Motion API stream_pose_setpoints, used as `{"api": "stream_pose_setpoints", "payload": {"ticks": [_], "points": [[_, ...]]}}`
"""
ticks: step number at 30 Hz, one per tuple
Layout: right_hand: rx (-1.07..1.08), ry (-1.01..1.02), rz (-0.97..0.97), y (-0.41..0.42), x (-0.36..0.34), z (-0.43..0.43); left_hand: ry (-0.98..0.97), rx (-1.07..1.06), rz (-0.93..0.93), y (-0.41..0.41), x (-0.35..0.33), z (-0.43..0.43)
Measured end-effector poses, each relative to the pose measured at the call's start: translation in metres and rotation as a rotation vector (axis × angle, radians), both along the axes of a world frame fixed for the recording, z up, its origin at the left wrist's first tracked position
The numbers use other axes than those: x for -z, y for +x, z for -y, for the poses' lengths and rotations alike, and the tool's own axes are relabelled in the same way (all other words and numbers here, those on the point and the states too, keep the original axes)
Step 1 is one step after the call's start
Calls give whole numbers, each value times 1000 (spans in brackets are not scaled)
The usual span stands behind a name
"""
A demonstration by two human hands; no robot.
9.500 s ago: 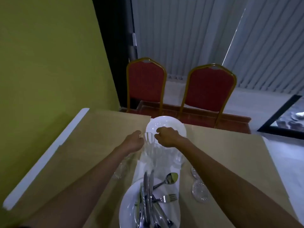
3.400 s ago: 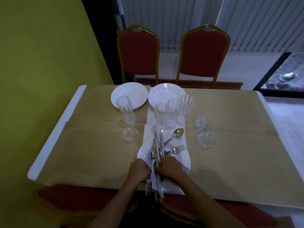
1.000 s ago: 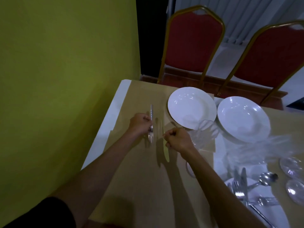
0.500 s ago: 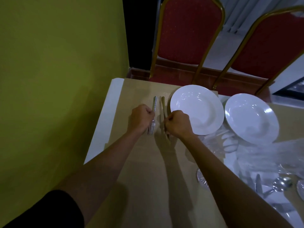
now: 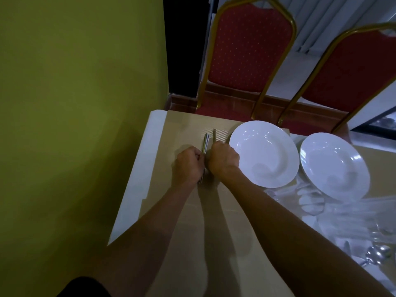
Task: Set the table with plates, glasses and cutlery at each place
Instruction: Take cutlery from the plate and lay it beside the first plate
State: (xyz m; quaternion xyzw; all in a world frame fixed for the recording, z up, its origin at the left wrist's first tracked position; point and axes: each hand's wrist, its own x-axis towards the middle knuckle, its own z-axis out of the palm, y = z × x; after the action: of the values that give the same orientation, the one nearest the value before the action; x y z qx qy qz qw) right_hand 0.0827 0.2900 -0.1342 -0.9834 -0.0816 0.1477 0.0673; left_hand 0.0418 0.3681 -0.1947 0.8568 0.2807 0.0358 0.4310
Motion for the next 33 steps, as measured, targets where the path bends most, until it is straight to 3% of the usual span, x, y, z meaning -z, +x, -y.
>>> {"api": "stream_pose_setpoints", "payload": {"ticks": [12,24,33], "points": [[122,99,-127,7,9,12,-35,18,51,1,12,-4],[-10,-56,-35,6,2,14,-4,-7,84,0,13,0],[-10,-28,11,4,6,8,3,-25,85,1,13,3]]}}
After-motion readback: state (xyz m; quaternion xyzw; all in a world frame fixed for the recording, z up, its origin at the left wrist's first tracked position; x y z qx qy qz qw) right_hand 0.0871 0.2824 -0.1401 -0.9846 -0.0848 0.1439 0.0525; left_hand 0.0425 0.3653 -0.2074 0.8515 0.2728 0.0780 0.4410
